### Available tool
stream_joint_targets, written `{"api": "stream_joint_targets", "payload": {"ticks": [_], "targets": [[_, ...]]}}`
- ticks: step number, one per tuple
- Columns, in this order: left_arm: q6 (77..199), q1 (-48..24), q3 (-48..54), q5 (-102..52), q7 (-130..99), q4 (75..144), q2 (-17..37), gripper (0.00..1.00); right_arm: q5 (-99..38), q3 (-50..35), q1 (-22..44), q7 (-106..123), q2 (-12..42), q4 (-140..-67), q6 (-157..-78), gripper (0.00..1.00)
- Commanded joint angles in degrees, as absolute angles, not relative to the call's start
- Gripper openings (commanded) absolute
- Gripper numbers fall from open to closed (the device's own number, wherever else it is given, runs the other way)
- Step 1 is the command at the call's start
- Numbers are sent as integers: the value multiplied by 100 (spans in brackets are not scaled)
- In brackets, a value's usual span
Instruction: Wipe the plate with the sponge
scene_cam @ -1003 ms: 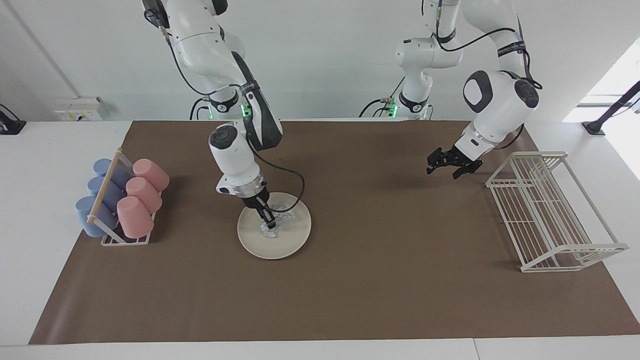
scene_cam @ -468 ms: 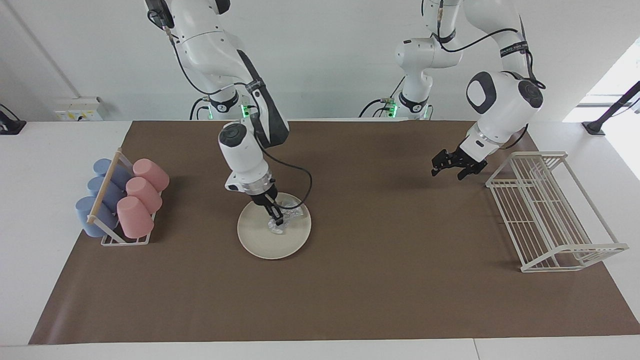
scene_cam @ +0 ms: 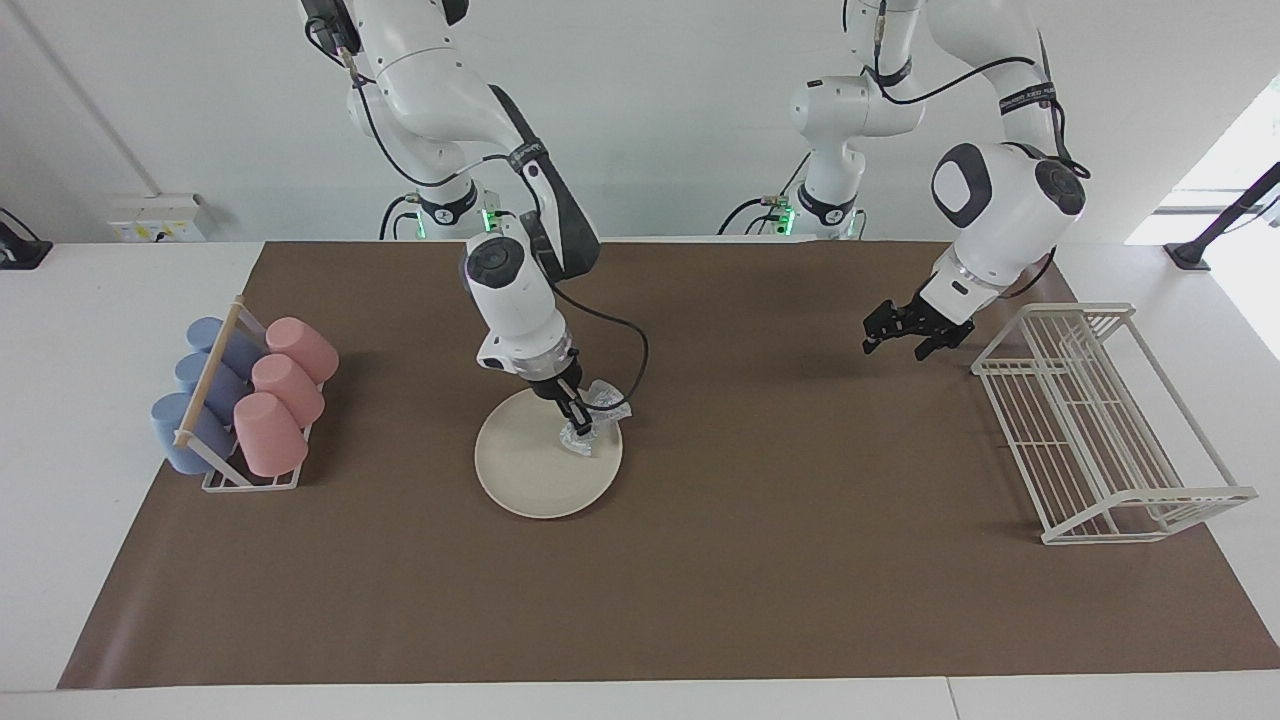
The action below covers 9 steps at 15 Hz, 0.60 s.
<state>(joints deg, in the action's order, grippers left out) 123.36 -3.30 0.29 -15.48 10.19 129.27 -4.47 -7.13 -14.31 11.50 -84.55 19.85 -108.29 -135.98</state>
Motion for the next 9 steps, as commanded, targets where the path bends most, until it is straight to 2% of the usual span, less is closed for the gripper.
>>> {"api": "stream_joint_targets", "payload": {"ticks": [1, 3, 9], "targets": [[12384, -325, 79, -1432, 809, 12841, -430, 100, -318, -1424, 1511, -9393, 2004, -9828, -12448, 0], [12244, -421, 114, -1668, 380, 12823, -466, 100, -176, -1433, 1669, -9798, 1987, -9345, -11815, 0], [12156, -712, 123, -4616, 273, 12684, -466, 100, 0, -1467, 2373, -11231, 1574, -8193, -9969, 0]]}}
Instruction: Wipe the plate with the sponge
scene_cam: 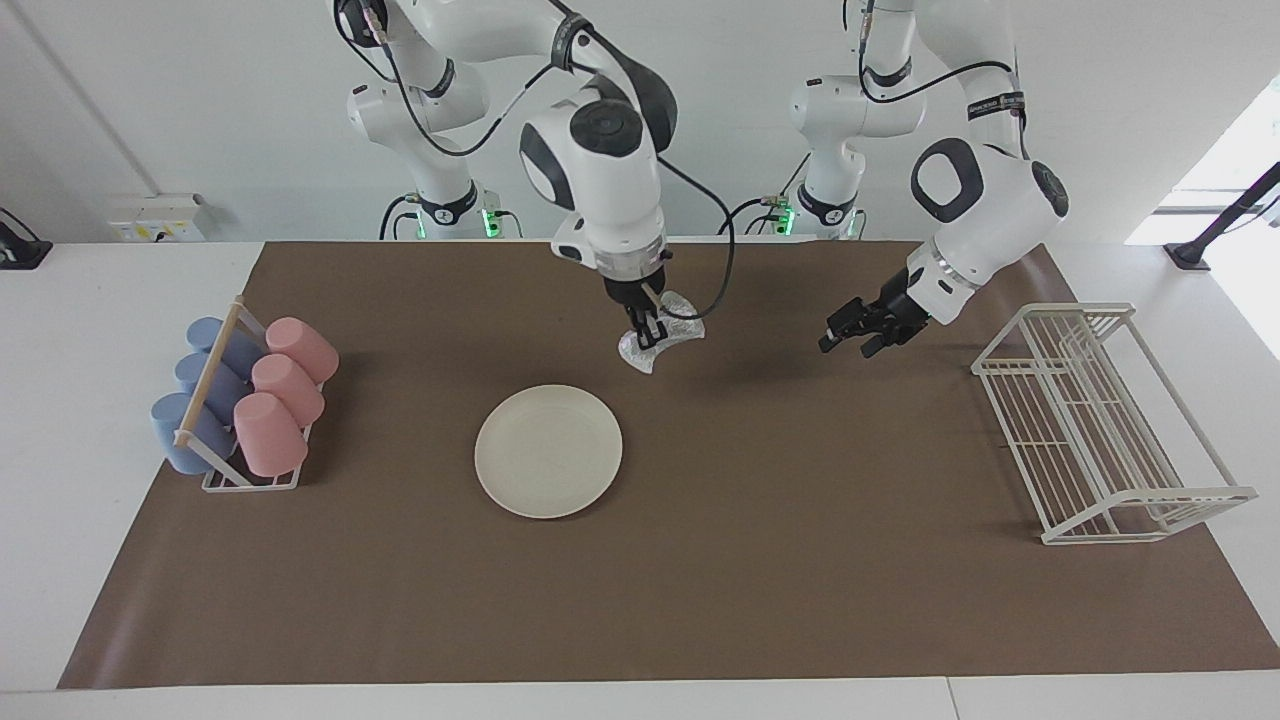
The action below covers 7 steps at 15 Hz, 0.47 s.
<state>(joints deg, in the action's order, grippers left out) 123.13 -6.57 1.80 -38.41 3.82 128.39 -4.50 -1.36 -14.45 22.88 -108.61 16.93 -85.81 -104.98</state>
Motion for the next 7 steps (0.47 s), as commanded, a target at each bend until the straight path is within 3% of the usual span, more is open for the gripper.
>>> {"api": "stream_joint_targets", "payload": {"ticks": [1, 7], "targets": [[11981, -712, 123, -5049, 272, 12578, -440, 100, 0, -1494, 2373, -11319, 1521, -8061, -9671, 0], [10575, -527, 97, -6793, 492, 12393, -501, 100, -79, -1468, 2268, -11303, 1362, -8200, -9931, 0]]}}
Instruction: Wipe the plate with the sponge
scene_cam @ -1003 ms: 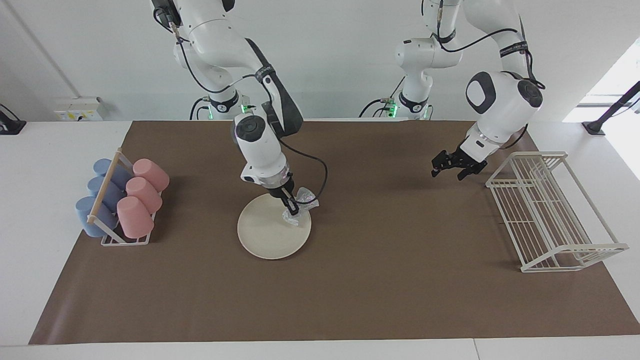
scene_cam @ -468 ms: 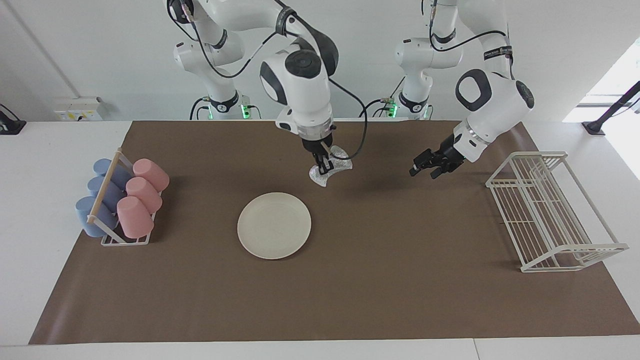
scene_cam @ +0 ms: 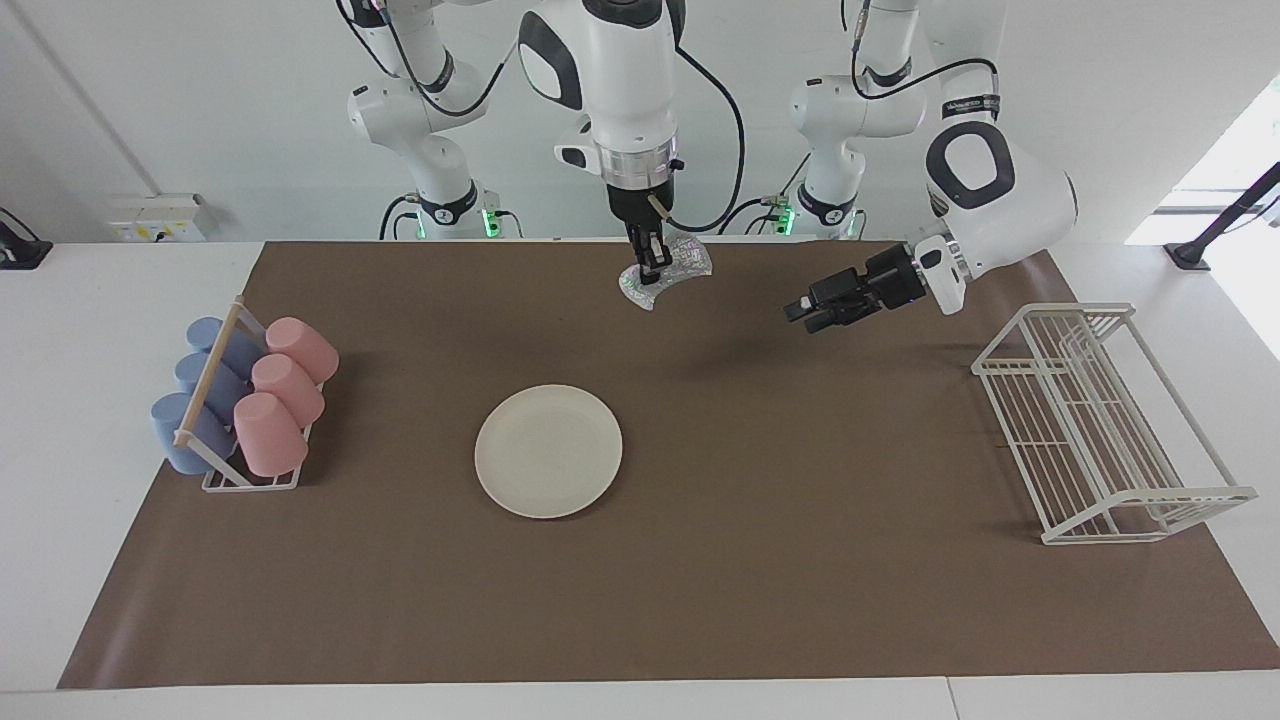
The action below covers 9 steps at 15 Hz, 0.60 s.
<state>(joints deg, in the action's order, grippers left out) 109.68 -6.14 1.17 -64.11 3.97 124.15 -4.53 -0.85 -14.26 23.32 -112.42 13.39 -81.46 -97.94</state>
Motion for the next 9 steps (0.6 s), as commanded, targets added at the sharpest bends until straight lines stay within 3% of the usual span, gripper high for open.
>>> {"api": "stream_joint_targets", "payload": {"ticks": [1, 5, 9], "targets": [[10425, -545, 97, -6959, 501, 12401, -553, 100, -79, -1459, 2268, -11303, 1362, -8218, -9949, 0], [10292, -650, 114, -7548, 913, 12463, -615, 100, -79, -1459, 2268, -11294, 1345, -8279, -9967, 0], [10801, -1343, 123, -7928, 1160, 12480, -624, 100, -79, -1459, 2268, -11294, 1345, -8279, -9967, 0]]}}
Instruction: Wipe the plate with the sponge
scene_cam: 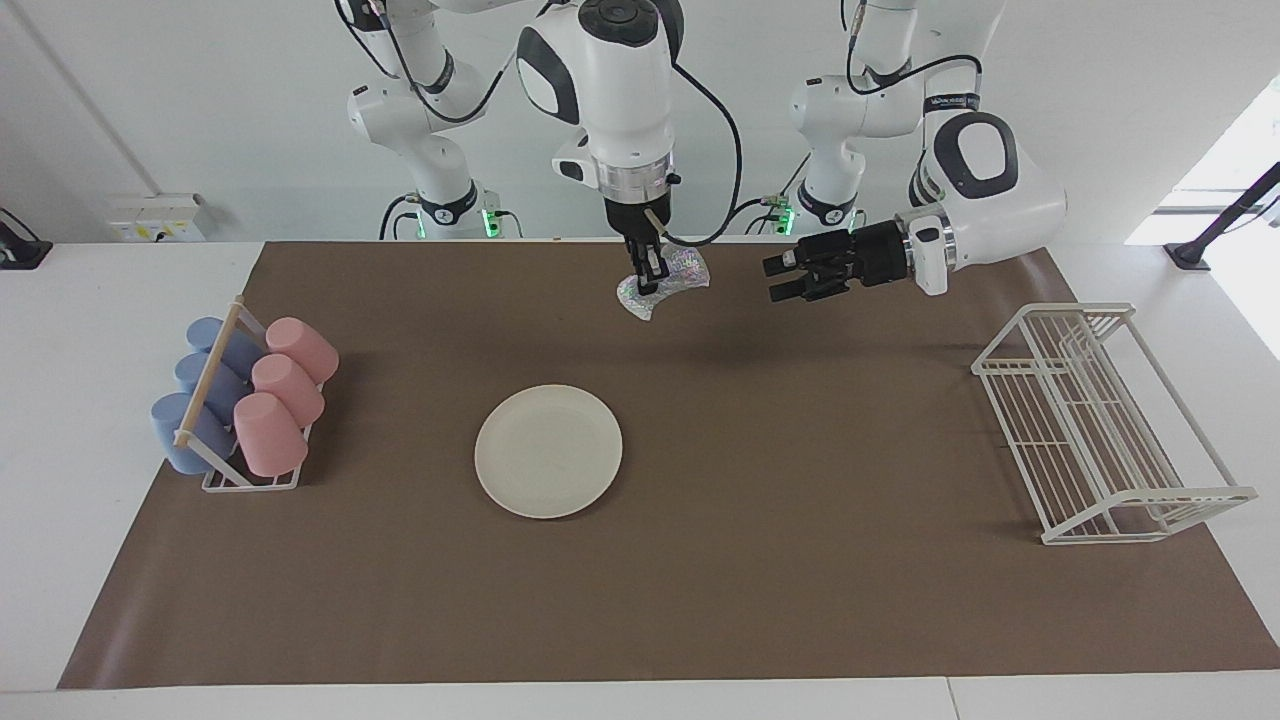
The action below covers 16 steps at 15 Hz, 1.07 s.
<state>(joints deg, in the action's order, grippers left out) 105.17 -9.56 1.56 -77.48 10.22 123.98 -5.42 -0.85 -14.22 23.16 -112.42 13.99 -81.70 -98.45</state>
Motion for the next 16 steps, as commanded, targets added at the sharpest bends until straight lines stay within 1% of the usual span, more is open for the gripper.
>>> {"api": "stream_joint_targets", "payload": {"ticks": [1, 5, 6, 7, 8, 9, 10, 11, 12, 13, 16], "targets": [[10854, -1414, 123, -7936, 1160, 12480, -624, 100, -79, -1459, 2268, -11294, 1345, -8279, -9967, 0], [11539, -2099, 123, -8199, 1143, 12489, -615, 100, -79, -1459, 2268, -11294, 1345, -8279, -9967, 0], [11584, -2161, 114, -8200, 1143, 12498, -615, 97, -79, -1459, 2268, -11294, 1345, -8279, -9958, 0], [11584, -2162, 114, -8200, 1134, 12515, -615, 89, -70, -1459, 2268, -11294, 1345, -8279, -9958, 0], [11532, -2162, 114, -8200, 1134, 12542, -624, 76, -70, -1459, 2268, -11285, 1345, -8279, -9949, 0], [11523, -2153, 114, -8200, 1125, 12542, -624, 56, -70, -1459, 2268, -11285, 1336, -8279, -9949, 0], [11514, -2145, 114, -8200, 1116, 12542, -624, 41, -70, -1459, 2268, -11285, 1345, -8279, -9949, 0], [11505, -2127, 114, -8200, 1099, 12533, -624, 24, -70, -1459, 2268, -11285, 1345, -8279, -9941, 0], [11487, -2127, 114, -8200, 1055, 12533, -624, 4, -70, -1459, 2268, -11285, 1345, -8279, -9932, 0], [11444, -2127, 106, -8200, 933, 12533, -624, 0, -70, -1459, 2268, -11268, 1336, -8279, -9923, 0], [11435, -2118, 105, -8200, 660, 12524, -633, 0, -70, -1450, 2259, -11268, 1345, -8271, -9905, 0]]}}
